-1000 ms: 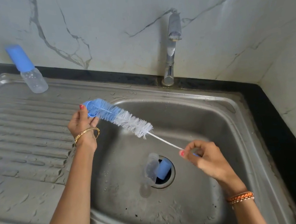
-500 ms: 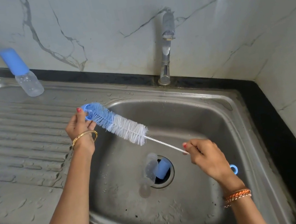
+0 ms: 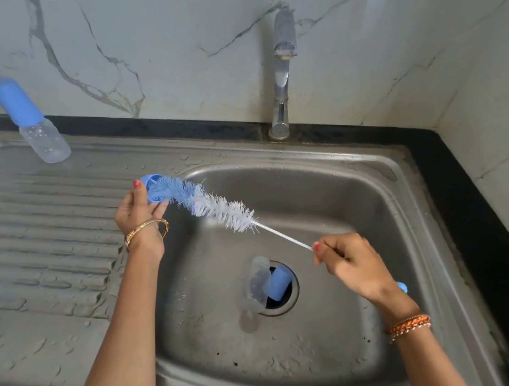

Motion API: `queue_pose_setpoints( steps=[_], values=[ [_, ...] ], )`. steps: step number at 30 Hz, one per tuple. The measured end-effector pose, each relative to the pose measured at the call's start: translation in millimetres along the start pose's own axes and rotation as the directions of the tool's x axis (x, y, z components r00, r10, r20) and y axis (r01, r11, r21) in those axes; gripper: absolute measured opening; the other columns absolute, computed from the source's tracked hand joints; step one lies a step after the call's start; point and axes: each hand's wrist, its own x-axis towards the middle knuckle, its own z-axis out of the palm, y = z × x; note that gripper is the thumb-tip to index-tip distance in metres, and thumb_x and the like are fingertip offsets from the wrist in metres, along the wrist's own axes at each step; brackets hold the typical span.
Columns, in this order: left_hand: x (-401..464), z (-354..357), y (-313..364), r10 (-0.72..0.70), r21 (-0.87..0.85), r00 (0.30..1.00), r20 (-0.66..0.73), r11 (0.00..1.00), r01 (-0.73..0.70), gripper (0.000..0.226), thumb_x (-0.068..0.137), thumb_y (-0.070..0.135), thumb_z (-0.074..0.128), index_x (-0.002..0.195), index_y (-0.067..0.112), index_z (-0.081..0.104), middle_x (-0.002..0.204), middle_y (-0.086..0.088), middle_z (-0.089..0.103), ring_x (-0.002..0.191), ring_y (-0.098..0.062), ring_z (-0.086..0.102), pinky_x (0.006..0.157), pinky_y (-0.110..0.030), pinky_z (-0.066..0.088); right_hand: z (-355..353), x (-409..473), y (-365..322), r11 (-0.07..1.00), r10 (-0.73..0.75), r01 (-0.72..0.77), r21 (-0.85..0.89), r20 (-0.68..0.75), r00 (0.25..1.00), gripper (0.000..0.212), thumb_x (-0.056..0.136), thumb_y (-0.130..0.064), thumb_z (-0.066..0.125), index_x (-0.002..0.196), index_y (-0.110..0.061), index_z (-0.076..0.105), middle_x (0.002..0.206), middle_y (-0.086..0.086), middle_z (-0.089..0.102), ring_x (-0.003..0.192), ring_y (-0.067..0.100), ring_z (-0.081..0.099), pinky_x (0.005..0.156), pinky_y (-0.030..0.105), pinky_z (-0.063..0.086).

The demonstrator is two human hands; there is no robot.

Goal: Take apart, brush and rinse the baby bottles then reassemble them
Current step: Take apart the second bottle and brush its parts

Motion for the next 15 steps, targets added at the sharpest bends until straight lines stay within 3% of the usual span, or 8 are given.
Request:
queue_pose_setpoints(
  steps=[3,5,7,9,10,12,15],
  values=[
    [-1,0,2,-0.002,-0.013,1.0,-0.009,1.0,0.002,0.019,0.096,0.023,0.05,0.079,0.016,0.057,0.081,-0.002,0.059,0.056,-0.003,0.066,0.064,-0.019,0.056,1,-1,-1,0.993,-0.007,0.006,0.114,0.007,1.0,0.025,0.083,-0.028,0.066,0.059,-0.026,0.06,0.05,-0.006,0.052,0.052,0.009,0.045,0.056,0.027,0.038],
    [-1,-1,2,-0.007,-0.01,1.0,0.005,1.0,0.007,0.019,0.096,0.022,0.05,0.08,0.015,0.057,0.078,0.0,0.064,0.06,-0.004,0.067,0.064,-0.02,0.056,4,1,-1,0.996,-0.083,0.077,-0.043,-0.157,0.984,0.02,0.083,-0.023,0.067,0.064,-0.022,0.063,0.059,-0.004,0.06,0.058,0.015,0.054,0.056,0.029,0.04],
    [-1,-1,0,-0.015,-0.008,1.0,0.012,1.0,0.015,0.017,0.095,0.022,0.051,0.081,0.015,0.058,0.08,0.0,0.064,0.067,-0.008,0.067,0.066,-0.022,0.057,10,0,-3,0.956,-0.186,0.08,-0.281,-0.372,0.909,0.017,0.082,-0.017,0.069,0.066,-0.014,0.066,0.059,0.001,0.062,0.057,0.025,0.057,0.05,0.027,0.037],
    [-1,0,-1,-0.024,-0.01,1.0,0.011,1.0,0.024,0.016,0.095,0.023,0.052,0.082,0.015,0.058,0.087,-0.003,0.06,0.077,-0.012,0.064,0.074,-0.027,0.057,12,-4,-10,0.929,-0.197,0.024,-0.369,-0.441,0.876,0.014,0.084,-0.018,0.066,0.07,-0.015,0.066,0.06,0.002,0.063,0.058,0.029,0.058,0.051,0.027,0.035],
    [-1,-1,-1,-0.028,-0.015,0.999,0.016,0.999,0.028,0.016,0.095,0.023,0.052,0.083,0.014,0.058,0.089,-0.004,0.06,0.08,-0.013,0.064,0.077,-0.028,0.056,12,-4,-14,0.94,-0.128,-0.007,-0.341,-0.374,0.919,0.016,0.088,-0.02,0.06,0.073,-0.017,0.067,0.062,0.0,0.062,0.063,0.027,0.058,0.054,0.028,0.036],
    [1,-2,-1,-0.034,-0.031,0.999,0.022,0.999,0.035,0.016,0.095,0.024,0.052,0.083,0.014,0.059,0.09,-0.004,0.061,0.079,-0.012,0.065,0.079,-0.028,0.055,9,-1,-16,0.989,0.084,-0.091,-0.113,-0.072,0.994,0.029,0.093,-0.022,0.052,0.068,-0.018,0.065,0.055,-0.003,0.054,0.057,0.015,0.052,0.055,0.024,0.037],
    [3,-4,1,-0.033,-0.053,0.999,0.021,0.998,0.034,0.02,0.095,0.023,0.052,0.079,0.012,0.058,0.085,-0.006,0.06,0.07,-0.009,0.068,0.076,-0.029,0.057,4,0,-17,0.924,0.225,-0.283,0.256,0.233,0.946,0.039,0.095,-0.015,0.048,0.057,-0.016,0.055,0.038,-0.008,0.041,0.03,0.002,0.03,0.036,0.014,0.025]
  ],
)
